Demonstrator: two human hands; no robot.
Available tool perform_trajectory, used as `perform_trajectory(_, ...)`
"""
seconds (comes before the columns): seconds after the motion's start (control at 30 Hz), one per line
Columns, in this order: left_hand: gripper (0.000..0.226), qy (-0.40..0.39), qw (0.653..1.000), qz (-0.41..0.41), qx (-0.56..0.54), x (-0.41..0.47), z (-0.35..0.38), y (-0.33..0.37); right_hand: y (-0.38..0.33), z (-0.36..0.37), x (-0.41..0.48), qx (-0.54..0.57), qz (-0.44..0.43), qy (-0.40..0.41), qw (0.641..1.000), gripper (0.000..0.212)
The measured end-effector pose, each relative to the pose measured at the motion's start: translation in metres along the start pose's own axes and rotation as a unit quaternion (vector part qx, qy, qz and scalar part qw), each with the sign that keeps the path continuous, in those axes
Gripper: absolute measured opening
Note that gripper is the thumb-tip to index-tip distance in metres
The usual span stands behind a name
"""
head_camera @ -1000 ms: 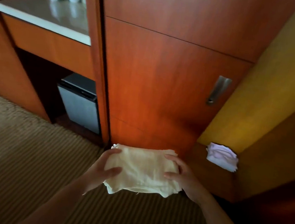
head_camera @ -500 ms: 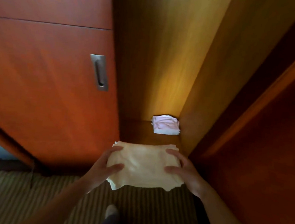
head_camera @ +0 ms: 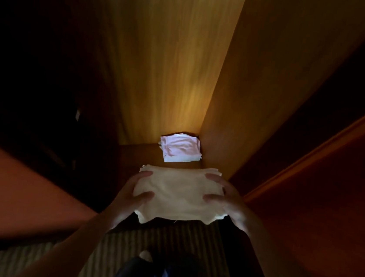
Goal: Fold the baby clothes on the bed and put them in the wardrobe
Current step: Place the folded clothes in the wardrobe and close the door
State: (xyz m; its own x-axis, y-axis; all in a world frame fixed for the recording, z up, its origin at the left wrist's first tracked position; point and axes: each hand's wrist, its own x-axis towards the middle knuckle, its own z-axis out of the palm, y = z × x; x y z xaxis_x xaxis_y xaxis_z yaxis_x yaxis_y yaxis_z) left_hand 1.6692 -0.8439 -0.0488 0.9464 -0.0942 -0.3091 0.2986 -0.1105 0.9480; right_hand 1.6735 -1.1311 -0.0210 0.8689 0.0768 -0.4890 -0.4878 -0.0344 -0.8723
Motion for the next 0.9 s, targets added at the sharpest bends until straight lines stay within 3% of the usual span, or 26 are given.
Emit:
perform_trajectory(0.17,0.062,0.011,1.0,-0.01,0.006,0.092,0.032,-0.064,0.052,-0.033,0.104,0.003,0.012,0.022,1.0,0.07)
perform_trajectory(0.43,0.049,0.044,0.999,0.017,0.023,0.27,0.078,-0.26,0.213,-0.073,0.315,-0.015,-0.005,0.042,0.999,0.053)
perform_trajectory(0.6,0.054,0.052,0.997,0.045,0.035,0.373,0.09,-0.361,0.301,-0.089,0.434,-0.031,-0.044,0.036,0.998,0.06)
perform_trajectory(0.73,0.051,0.056,0.995,0.045,0.072,0.418,0.09,-0.412,0.336,-0.089,0.501,-0.058,-0.05,0.047,0.996,0.049)
perform_trajectory(0.9,0.049,0.1,0.991,0.025,0.087,0.449,0.092,-0.448,0.357,-0.083,0.542,-0.051,-0.046,0.032,0.997,0.052)
